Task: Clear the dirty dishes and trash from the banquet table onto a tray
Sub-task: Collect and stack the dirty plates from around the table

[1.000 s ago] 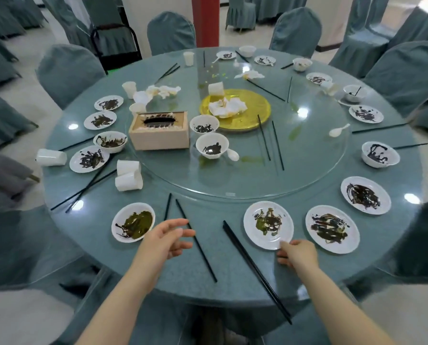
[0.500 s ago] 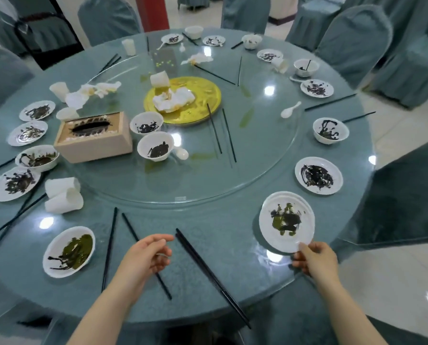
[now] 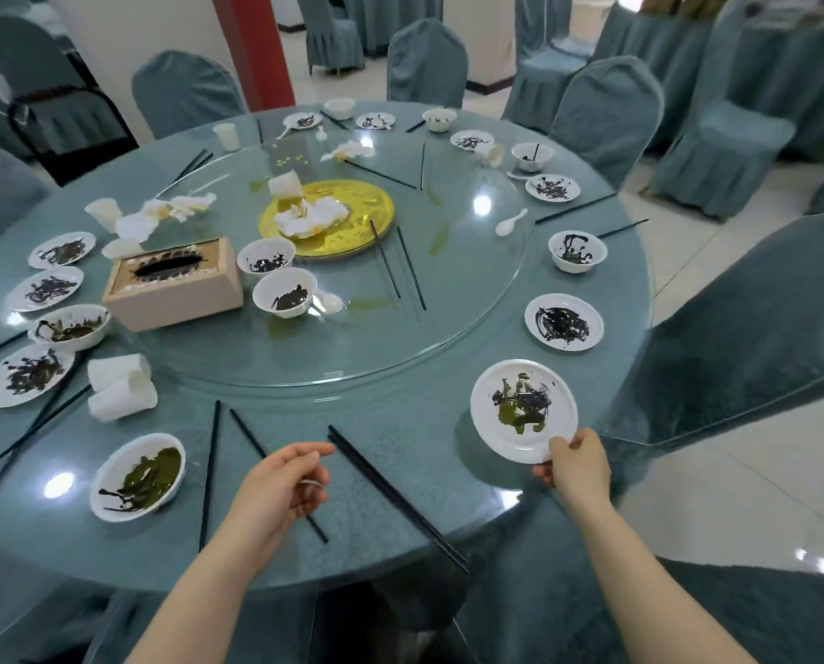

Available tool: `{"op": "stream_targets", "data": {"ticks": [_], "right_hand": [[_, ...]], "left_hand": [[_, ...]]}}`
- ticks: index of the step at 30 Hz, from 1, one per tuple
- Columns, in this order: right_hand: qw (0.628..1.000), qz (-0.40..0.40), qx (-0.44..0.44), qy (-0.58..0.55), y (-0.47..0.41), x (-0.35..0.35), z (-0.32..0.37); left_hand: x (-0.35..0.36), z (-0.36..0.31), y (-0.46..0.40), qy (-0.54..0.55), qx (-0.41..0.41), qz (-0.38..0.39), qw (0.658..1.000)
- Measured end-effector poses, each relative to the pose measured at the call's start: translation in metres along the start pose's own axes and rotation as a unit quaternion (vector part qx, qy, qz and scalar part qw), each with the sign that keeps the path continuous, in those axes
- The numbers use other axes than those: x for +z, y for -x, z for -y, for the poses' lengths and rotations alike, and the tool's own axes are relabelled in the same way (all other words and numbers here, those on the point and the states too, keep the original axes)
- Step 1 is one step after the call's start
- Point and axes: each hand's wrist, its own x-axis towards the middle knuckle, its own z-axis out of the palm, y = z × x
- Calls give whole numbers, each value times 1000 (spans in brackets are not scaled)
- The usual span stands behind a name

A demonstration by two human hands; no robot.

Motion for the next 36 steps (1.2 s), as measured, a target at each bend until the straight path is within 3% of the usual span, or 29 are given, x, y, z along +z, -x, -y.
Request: {"op": "stream_targets", "data": {"ticks": [7,12,17,26,36], "right_hand": [[995,-7,-94,-31,82,-69,39],[983,-40,-174,-41,126,-131,84],[969,-45,-239,-45,152,-194,110],[960,-73,-246,-109,164,-351,87],[969,-56,-217,-100,126,-576,14]], "left_hand": [[46,-17,34,-35,74,118,990],[114,-50,74,-34,134,230,963],[162,-78,117,-19,174,294,939],[295,-69,207,15,216,369,904],[467,2,294,126,169,340,917]]}}
